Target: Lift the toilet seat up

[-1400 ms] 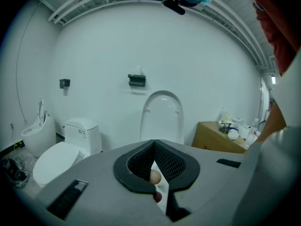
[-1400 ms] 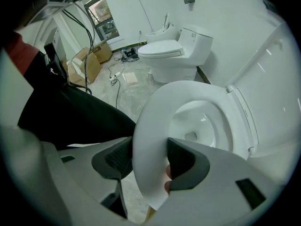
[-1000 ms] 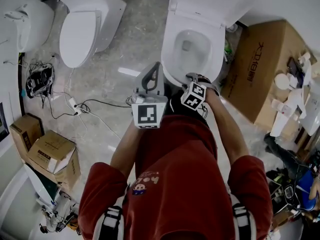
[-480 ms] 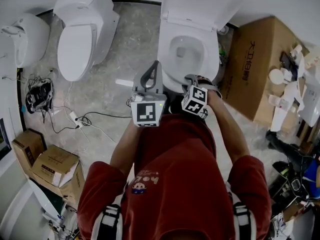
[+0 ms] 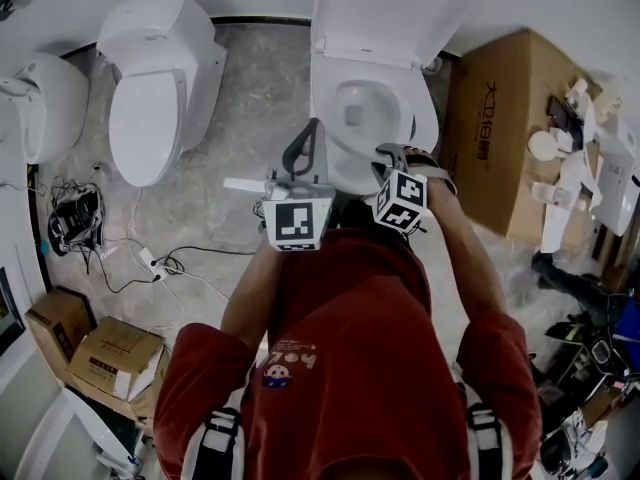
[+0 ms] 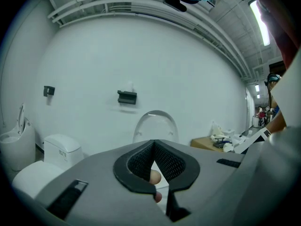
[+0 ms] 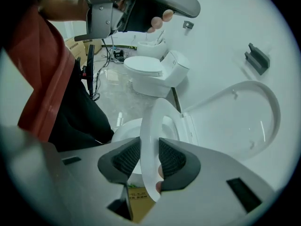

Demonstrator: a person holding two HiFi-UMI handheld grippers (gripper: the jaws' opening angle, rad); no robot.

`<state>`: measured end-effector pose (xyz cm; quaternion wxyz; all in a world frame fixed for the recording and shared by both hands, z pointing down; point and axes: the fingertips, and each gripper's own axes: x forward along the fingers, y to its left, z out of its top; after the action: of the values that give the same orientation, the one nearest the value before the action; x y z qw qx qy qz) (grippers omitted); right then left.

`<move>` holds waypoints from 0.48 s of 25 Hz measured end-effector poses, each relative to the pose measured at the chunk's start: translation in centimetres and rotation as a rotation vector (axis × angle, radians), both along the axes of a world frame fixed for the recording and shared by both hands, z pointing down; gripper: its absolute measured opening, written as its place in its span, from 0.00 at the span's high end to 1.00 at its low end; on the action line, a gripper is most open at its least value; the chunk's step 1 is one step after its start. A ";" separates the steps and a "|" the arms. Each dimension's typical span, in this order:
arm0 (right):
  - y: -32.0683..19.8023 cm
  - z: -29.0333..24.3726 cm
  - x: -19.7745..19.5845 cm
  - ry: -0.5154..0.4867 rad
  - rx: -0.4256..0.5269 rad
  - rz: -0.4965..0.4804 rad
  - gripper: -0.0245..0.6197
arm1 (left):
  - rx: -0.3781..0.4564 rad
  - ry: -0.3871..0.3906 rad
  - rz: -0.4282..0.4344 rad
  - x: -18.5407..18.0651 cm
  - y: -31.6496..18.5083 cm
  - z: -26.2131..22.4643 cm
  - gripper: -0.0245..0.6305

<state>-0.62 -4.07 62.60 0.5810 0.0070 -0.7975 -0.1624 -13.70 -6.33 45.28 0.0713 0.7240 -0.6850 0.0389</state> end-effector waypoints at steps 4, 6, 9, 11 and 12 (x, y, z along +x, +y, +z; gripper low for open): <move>-1.1 -1.1 -0.2 0.021 0.055 0.010 0.78 | 0.061 0.020 0.015 -0.4 -0.7 -1.1 0.95; -1.6 -1.7 -0.5 0.023 0.073 0.012 0.79 | 0.070 0.020 0.027 -0.5 -0.9 -1.4 0.95; -2.6 -2.5 -0.7 0.021 0.102 0.017 0.79 | 0.078 0.012 0.044 -0.5 -1.5 -1.7 0.95; -3.4 -3.3 -0.8 0.020 0.121 0.021 0.80 | 0.100 0.019 0.044 -0.4 -2.0 -2.3 0.95; -3.9 -3.7 -0.9 0.019 0.131 0.022 0.80 | 0.107 0.029 0.042 -0.4 -2.2 -2.5 0.95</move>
<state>-1.51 -7.97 58.95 0.5886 0.0520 -0.7795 -0.2078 -14.13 -8.54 42.78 0.0417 0.7413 -0.6698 -0.0065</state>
